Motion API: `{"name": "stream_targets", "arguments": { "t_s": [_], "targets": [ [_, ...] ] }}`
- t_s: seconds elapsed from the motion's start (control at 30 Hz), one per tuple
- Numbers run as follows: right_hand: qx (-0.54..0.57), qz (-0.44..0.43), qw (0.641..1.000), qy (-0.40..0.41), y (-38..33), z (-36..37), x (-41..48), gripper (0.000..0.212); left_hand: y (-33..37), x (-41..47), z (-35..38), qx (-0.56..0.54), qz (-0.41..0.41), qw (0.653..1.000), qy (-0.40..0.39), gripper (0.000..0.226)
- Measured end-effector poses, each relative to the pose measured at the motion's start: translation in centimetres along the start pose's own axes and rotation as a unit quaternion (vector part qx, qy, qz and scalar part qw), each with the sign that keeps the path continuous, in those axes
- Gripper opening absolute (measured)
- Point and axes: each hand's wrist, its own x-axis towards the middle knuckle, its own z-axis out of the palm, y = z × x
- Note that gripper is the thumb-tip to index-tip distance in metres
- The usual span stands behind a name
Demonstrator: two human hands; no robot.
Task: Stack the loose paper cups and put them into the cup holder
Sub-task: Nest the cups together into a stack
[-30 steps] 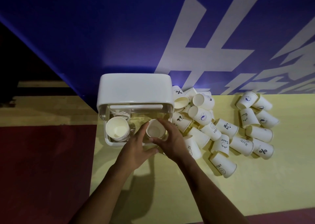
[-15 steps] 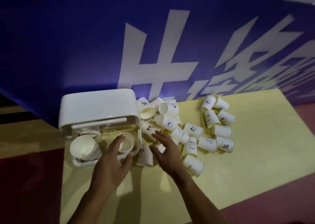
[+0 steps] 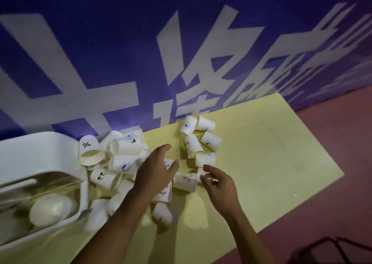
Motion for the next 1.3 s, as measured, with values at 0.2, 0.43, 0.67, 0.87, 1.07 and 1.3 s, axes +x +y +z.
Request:
{"name": "stream_targets", "arguments": {
  "t_s": [0.2, 0.43, 0.67, 0.87, 1.07, 1.3],
  "targets": [
    [-0.002, 0.008, 0.999, -0.031, 4.3, -5.8, 4.5, 0.030, 4.5, 10.7, 5.8, 0.022, -0.096, 0.995, -0.001, 0.067],
    [0.022, 0.037, 0.998, -0.050, 6.3, -8.6, 9.0, 0.026, 5.6, 18.8, 9.5, 0.106, -0.143, 0.984, -0.028, 0.076],
    [0.011, 0.029, 0.997, -0.065, 6.3, -9.3, 14.1, 0.027, 4.0, 21.6, 12.8, 0.167, -0.135, 0.976, -0.041, 0.077],
    [-0.016, -0.009, 0.997, -0.078, 4.4, -9.3, 19.0, 0.030, 3.4, 20.3, 11.0, 0.122, -0.131, 0.984, -0.020, 0.079],
    [-0.148, -0.108, 0.976, -0.115, 0.3, -6.3, 25.5, 0.060, 4.4, 12.6, 6.9, -0.095, -0.112, 0.986, 0.076, 0.083],
    [-0.387, -0.162, 0.890, -0.180, 0.2, -1.4, 29.8, 0.078, 4.4, 4.7, 6.8, -0.220, -0.112, 0.967, 0.068, 0.078]
  ]
}}
